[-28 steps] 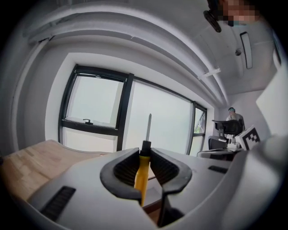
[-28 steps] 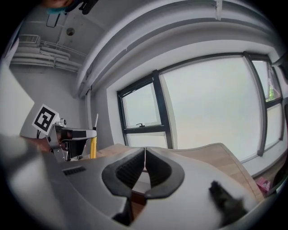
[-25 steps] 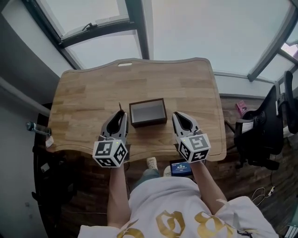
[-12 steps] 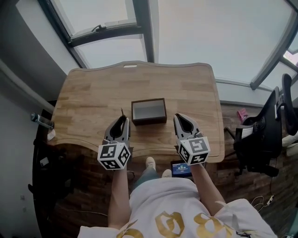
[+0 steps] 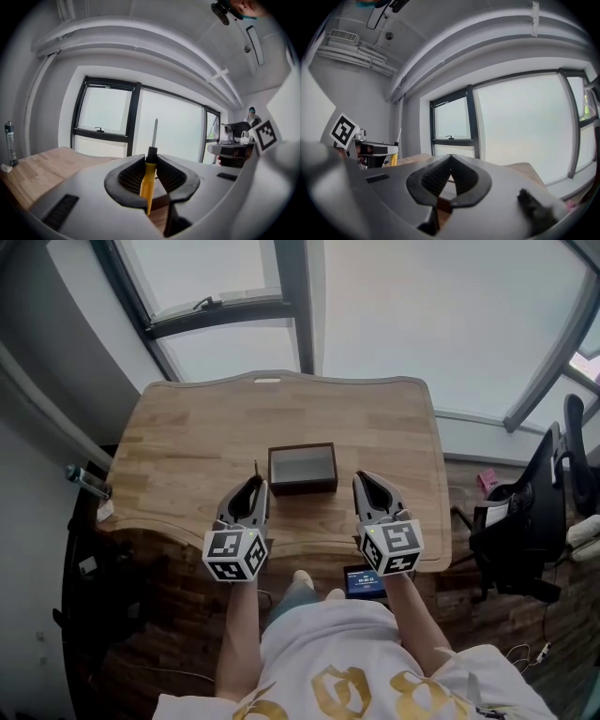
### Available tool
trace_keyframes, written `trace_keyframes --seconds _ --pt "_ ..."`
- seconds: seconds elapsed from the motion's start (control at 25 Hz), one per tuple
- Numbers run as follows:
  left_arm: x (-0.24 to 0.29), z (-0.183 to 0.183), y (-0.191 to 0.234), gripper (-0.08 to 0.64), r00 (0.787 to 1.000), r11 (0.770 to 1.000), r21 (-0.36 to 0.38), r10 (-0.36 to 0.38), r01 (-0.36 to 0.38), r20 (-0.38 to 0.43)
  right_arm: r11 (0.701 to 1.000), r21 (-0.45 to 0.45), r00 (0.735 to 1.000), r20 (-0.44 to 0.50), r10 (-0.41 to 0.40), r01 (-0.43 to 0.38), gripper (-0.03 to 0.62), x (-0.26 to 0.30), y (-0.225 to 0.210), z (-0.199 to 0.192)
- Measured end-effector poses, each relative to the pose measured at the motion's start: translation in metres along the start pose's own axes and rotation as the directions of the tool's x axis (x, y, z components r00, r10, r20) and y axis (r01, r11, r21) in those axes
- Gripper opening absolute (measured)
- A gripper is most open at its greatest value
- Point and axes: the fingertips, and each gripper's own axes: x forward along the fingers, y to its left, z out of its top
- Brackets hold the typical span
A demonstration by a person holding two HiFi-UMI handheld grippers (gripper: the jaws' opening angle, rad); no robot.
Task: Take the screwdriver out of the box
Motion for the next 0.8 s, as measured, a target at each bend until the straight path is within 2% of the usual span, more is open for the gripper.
trace_keyframes --seconds 0.8 --pt "-0.0024 -0.0096 0.0048 0.080 1.000 1.000 0.002 0.008 -0.008 -0.017 1.000 -0.011 1.000 -0.013 -0.013 0.013 0.031 -0.0023 0.0000 -0.0065"
